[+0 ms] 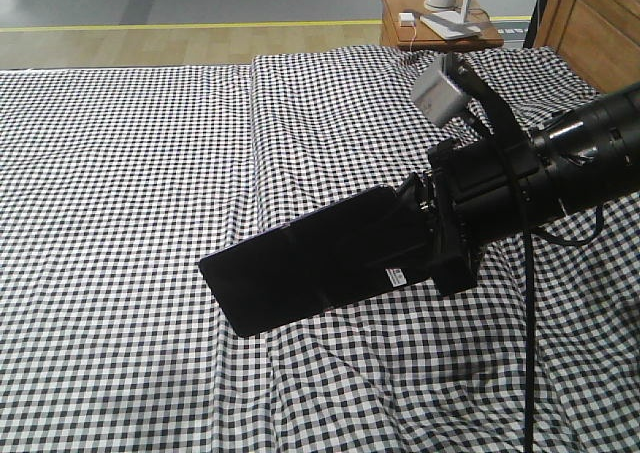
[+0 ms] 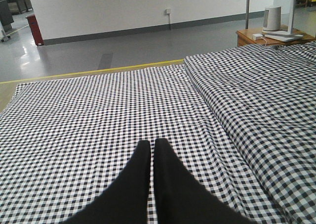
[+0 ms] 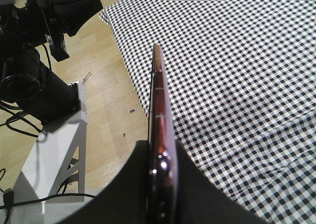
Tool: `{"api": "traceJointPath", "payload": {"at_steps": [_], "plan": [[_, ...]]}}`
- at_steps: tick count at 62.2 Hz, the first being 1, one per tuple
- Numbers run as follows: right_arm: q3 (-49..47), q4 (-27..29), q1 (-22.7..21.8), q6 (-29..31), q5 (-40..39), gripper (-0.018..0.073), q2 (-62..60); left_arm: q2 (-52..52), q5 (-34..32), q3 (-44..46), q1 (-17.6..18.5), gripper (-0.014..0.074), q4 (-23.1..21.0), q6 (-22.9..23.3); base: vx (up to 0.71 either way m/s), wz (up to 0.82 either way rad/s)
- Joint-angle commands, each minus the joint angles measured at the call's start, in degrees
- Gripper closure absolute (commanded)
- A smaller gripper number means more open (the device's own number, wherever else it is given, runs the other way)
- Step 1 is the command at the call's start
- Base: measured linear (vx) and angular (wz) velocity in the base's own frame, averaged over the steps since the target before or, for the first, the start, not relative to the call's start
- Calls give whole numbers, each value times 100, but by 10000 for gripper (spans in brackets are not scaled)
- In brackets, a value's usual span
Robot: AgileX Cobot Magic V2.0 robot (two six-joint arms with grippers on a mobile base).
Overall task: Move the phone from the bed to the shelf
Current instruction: 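Lift the phone off the sheet with the right gripper, then drive the base away from the bed holding the phone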
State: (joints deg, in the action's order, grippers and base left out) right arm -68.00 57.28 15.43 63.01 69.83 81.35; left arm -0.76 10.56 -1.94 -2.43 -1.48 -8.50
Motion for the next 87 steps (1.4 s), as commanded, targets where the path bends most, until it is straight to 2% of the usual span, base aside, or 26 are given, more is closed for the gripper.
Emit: {"api": "traceJointPath", "payload": {"at_steps": [1, 48, 87], "plan": [[-142, 496, 9, 7, 393, 561, -204, -77, -415, 122, 20, 595, -52, 33, 0, 0], [-142, 496, 9, 26, 388, 561, -204, -77, -415, 122, 20, 595, -52, 33, -1, 6], [-142, 496, 9, 26, 388, 561, -204, -77, -415, 122, 20, 595, -52, 33, -9, 37]]}}
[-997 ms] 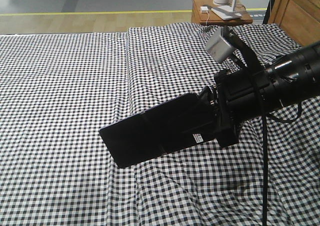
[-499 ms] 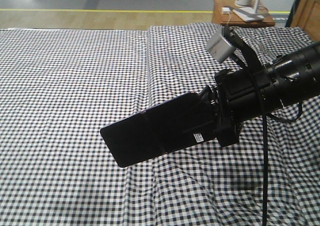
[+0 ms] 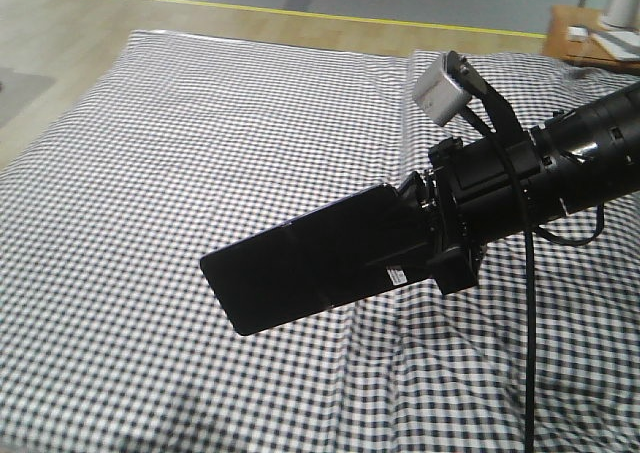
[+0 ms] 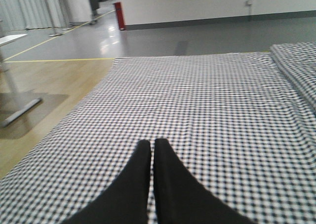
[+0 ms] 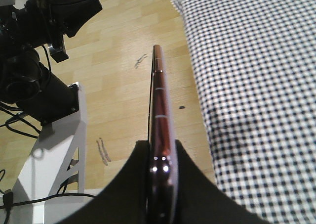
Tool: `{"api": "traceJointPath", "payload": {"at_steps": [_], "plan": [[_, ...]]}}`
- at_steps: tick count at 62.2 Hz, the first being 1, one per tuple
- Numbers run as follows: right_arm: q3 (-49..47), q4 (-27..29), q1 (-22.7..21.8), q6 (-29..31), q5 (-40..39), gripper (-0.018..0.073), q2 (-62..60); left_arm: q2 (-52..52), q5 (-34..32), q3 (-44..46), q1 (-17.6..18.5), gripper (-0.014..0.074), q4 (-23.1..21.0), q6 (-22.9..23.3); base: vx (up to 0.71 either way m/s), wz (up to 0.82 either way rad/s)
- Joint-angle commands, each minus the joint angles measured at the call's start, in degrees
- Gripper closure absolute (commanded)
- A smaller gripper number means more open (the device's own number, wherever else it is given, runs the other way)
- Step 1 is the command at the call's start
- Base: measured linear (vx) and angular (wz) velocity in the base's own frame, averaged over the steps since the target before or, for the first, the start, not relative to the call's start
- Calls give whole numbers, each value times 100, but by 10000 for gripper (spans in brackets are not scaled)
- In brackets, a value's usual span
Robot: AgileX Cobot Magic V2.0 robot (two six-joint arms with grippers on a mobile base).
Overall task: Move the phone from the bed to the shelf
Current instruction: 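Drive the base away from the bed holding the phone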
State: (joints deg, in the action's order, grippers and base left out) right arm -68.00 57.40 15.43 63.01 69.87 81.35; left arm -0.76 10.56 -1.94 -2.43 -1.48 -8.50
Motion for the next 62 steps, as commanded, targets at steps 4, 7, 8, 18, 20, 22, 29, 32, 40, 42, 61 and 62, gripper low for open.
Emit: {"api": "traceJointPath", "payload": {"at_steps": [4, 7, 8, 18, 20, 22, 29, 32, 40, 42, 61, 62], "plan": [[-142, 485, 9, 26, 383, 561, -204, -77, -415, 122, 20, 595, -52, 33, -13, 51], [-142, 485, 9, 26, 383, 561, -204, -77, -415, 122, 20, 595, -52, 33, -13, 51], [-142, 485, 9, 26, 383, 561, -204, -77, -415, 122, 20, 595, -52, 33, -13, 51], [-142, 485, 9, 26, 383, 561, -204, -77, -415, 122, 20, 595, -52, 33, -14, 53], [-142, 485, 9, 26, 383, 561, -204, -77, -415, 122, 20, 595, -52, 33, -15, 56], [-142, 485, 9, 26, 383, 561, -204, -77, -415, 122, 20, 595, -52, 33, -15, 57], [-142, 485, 9, 26, 383, 561, -204, -77, -415, 122, 20, 595, -52, 33, -16, 60], [-142, 485, 9, 26, 383, 561, -204, -77, -415, 122, 20, 595, -52, 33, -16, 62], [-142, 485, 9, 26, 383, 561, -204, -77, -415, 122, 20, 595, -52, 33, -16, 63], [-142, 485, 9, 26, 383, 561, -204, -77, -415, 122, 20, 595, -52, 33, -17, 64], [-142, 485, 9, 26, 383, 561, -204, -77, -415, 122, 20, 595, -52, 33, -17, 66], [-142, 485, 9, 26, 383, 561, -204, -77, -415, 122, 20, 595, -52, 33, -17, 67]]}}
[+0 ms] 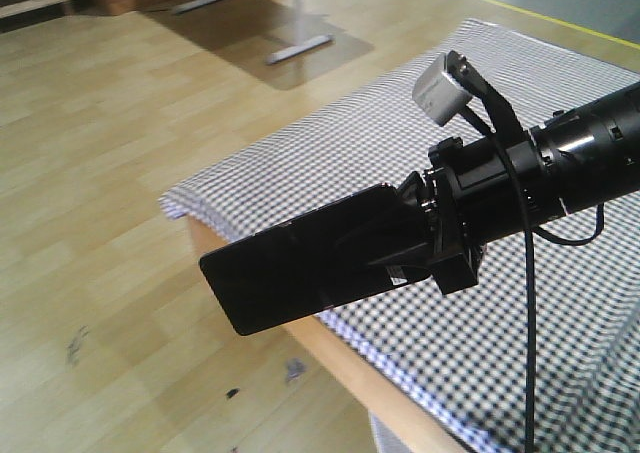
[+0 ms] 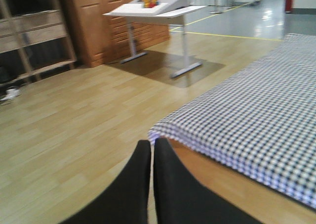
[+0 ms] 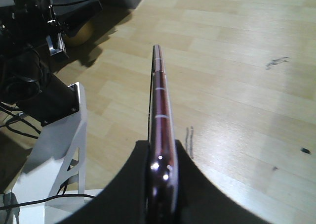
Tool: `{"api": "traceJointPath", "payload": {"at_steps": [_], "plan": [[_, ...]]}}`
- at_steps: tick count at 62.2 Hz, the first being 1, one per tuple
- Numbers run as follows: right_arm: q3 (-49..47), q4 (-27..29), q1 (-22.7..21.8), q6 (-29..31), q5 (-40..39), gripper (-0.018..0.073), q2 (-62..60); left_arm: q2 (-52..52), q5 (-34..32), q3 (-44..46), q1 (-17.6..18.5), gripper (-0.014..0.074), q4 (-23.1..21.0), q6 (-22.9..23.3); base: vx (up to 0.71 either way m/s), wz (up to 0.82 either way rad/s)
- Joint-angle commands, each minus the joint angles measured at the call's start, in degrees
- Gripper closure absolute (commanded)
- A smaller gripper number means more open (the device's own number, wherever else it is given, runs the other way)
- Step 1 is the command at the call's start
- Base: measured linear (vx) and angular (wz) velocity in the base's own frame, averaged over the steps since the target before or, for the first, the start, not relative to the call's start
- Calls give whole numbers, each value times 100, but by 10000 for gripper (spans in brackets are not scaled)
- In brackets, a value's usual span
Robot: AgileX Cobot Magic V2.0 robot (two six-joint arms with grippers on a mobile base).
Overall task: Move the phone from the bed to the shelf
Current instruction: 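Drive the base away from the bed holding the phone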
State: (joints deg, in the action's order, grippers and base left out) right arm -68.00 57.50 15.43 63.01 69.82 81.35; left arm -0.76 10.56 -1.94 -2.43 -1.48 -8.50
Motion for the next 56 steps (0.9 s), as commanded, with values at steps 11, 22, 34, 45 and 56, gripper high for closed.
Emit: {"api": "traceJointPath", "payload": {"at_steps": [11, 22, 34, 45, 56], "plan": [[-142, 474, 9, 33, 389, 561, -204, -77, -415, 122, 20, 595, -52, 33, -18, 68], [-142, 474, 9, 33, 389, 561, -204, -77, -415, 122, 20, 595, -52, 33, -18, 70], [-142, 474, 9, 33, 389, 561, -204, -77, -415, 122, 20, 595, -52, 33, -18, 69], [-142, 474, 9, 33, 389, 561, -204, -77, -415, 122, 20, 595, -52, 33, -17, 66], [-142, 474, 9, 33, 389, 561, -204, -77, -415, 122, 20, 595, -52, 33, -16, 60]]}}
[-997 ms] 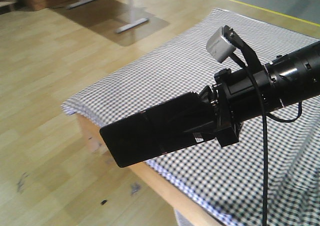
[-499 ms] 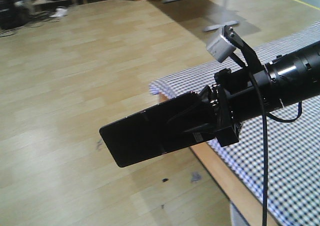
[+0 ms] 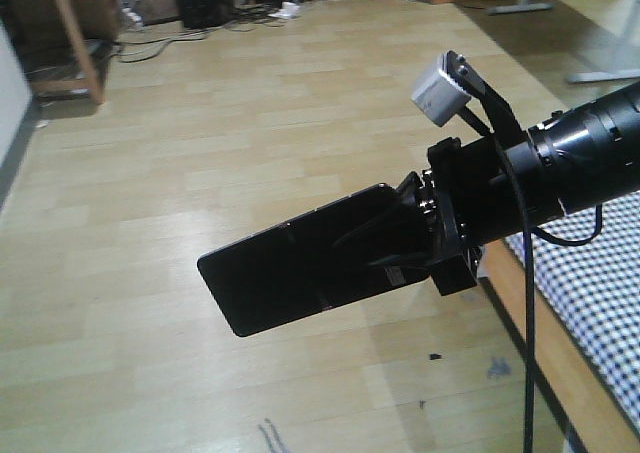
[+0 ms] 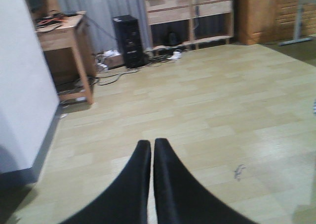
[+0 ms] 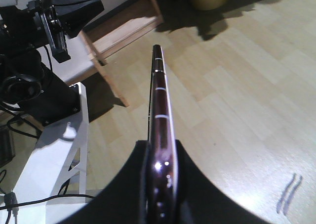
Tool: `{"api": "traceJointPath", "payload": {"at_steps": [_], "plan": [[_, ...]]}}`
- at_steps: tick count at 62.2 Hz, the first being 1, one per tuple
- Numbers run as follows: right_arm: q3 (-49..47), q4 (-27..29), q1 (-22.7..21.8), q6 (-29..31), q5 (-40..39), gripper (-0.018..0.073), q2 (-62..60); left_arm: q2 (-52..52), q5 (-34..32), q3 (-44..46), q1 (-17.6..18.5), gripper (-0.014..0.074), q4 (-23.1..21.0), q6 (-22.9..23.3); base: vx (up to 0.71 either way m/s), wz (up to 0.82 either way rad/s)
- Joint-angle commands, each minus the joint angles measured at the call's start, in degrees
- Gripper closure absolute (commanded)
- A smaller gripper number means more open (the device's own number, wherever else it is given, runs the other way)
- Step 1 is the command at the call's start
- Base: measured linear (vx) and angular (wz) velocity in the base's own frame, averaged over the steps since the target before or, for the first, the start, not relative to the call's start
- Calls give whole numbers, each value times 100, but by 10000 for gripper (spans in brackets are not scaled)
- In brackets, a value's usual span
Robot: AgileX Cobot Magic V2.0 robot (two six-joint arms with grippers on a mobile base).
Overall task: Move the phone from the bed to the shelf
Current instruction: 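Drive the base away from the bed holding the phone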
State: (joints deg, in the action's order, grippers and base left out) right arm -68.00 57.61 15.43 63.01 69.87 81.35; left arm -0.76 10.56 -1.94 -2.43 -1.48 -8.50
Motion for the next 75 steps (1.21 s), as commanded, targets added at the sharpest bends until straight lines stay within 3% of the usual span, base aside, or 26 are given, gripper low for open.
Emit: {"api": "traceJointPath", "payload": {"at_steps": [1, 28, 75], "plan": [[-142, 463, 9, 33, 384, 561, -204, -77, -415, 122, 20, 595, -52, 33, -14, 55], [-142, 463, 9, 33, 384, 561, -204, -77, -415, 122, 20, 595, -52, 33, -9, 37], [-142, 463, 9, 33, 384, 561, -204, -77, -415, 122, 20, 595, -52, 33, 5, -1]]}}
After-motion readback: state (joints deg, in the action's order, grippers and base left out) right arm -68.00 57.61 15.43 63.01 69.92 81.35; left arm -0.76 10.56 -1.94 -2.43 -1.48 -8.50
